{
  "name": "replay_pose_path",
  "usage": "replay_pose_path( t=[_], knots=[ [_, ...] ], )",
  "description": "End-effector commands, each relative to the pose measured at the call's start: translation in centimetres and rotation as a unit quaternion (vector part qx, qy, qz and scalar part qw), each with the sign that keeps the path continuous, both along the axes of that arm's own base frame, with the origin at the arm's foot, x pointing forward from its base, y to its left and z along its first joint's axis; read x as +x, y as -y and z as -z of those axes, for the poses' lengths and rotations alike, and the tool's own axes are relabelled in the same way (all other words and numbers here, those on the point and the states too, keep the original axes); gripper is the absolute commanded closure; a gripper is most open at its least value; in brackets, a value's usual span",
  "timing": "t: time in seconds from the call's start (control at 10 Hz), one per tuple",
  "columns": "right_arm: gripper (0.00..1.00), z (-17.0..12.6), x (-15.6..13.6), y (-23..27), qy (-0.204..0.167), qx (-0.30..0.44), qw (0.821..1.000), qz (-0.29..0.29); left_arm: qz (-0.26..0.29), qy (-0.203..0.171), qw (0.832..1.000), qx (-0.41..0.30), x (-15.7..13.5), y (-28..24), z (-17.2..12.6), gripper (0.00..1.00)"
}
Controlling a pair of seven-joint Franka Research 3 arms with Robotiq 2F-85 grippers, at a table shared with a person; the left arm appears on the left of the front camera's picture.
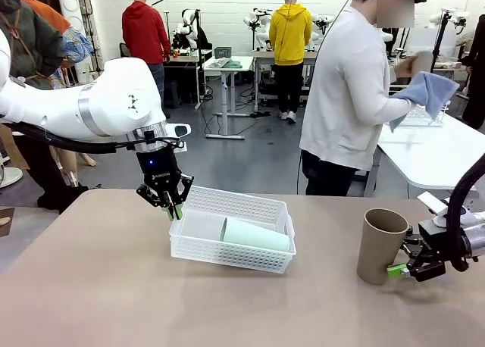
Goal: Clean and organize the cups into the basket.
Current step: Pick up the Reusable plastic cup from the right side of the table and stack it inside the Organizing basket in the center of the table.
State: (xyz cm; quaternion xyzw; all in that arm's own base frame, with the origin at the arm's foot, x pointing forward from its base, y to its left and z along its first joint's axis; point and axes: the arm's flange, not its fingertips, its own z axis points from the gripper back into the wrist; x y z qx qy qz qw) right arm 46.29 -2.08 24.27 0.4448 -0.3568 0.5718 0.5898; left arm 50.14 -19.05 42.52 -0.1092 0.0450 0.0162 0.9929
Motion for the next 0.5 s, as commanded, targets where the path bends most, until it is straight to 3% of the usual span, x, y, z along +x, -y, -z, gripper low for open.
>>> replay_pose_path(
  t=[0.0,0.1,0.2,0.3,0.4],
  knots=[
    [0.00,0.58,0.53,-0.93,0.006,-0.005,1.000,0.010,-0.002,0.005,1.000,0.000,-0.06,0.11,-0.06,1.00],
    [0.00,0.52,0.40,-0.86,0.008,0.005,1.000,0.001,-0.002,0.005,1.000,0.000,-0.06,0.11,-0.06,1.00],
    [0.57,0.45,0.31,-0.65,0.005,0.006,1.000,-0.002,-0.002,0.005,1.000,0.000,-0.06,0.11,-0.06,1.00],
    [0.57,0.34,0.41,-0.48,0.003,0.010,1.000,0.002,-0.002,0.005,1.000,0.000,-0.06,0.11,-0.06,1.00],
    [1.00,0.25,0.48,-0.30,0.002,0.012,1.000,0.005,-0.002,0.005,1.000,0.000,-0.06,0.11,-0.06,1.00]
  ],
)
